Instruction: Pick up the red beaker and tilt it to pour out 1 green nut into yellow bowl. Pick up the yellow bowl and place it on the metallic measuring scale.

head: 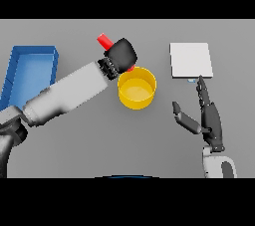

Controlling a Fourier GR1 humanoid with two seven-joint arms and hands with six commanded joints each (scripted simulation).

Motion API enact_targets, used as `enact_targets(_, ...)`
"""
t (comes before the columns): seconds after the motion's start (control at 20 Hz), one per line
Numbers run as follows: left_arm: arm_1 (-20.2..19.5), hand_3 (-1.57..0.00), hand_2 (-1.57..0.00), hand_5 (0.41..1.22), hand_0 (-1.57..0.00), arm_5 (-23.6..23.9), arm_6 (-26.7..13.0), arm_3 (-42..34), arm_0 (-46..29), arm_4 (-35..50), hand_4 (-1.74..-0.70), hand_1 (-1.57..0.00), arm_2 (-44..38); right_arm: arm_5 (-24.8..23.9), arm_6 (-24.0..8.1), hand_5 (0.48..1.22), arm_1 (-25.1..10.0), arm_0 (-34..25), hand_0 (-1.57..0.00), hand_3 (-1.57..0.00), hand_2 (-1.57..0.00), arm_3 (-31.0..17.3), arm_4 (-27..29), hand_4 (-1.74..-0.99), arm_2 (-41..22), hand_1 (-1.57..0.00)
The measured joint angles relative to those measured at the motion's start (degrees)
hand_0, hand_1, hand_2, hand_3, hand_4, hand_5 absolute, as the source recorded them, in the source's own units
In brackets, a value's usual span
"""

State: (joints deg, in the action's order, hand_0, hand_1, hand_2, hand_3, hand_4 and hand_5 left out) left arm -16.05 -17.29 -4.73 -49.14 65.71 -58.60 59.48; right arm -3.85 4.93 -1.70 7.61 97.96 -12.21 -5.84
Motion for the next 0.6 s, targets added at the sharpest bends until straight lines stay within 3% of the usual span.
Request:
enact_targets(0.2,0.3,-1.56,-1.57,1.221,-1.57,0.6,2.6,2.2,3.1,-2.3,-1.74,-1.57,3.7,-0.9,-0.3,0.588,-0.1,0.4,0.0,0.0,0.0,-0.2,-1.4,-1.27,-0.1,0.0)
enact_targets(0.4,1.1,-1.57,-1.57,1.221,-1.57,-2.5,3.7,4.1,6.3,-4.3,-1.73,-1.57,7.8,-2.0,-1.5,0.583,0.0,-0.4,0.0,0.0,0.0,-0.3,-3.4,-1.225,-0.7,0.0)
enact_targets(0.6,2.4,-1.57,-1.57,1.221,-1.57,-1.0,6.4,7.0,8.7,-6.6,-1.73,-1.57,12.0,-1.9,-1.0,0.591,-0.1,0.0,0.0,0.0,0.0,-0.1,-3.3,-1.206,-0.8,0.0)
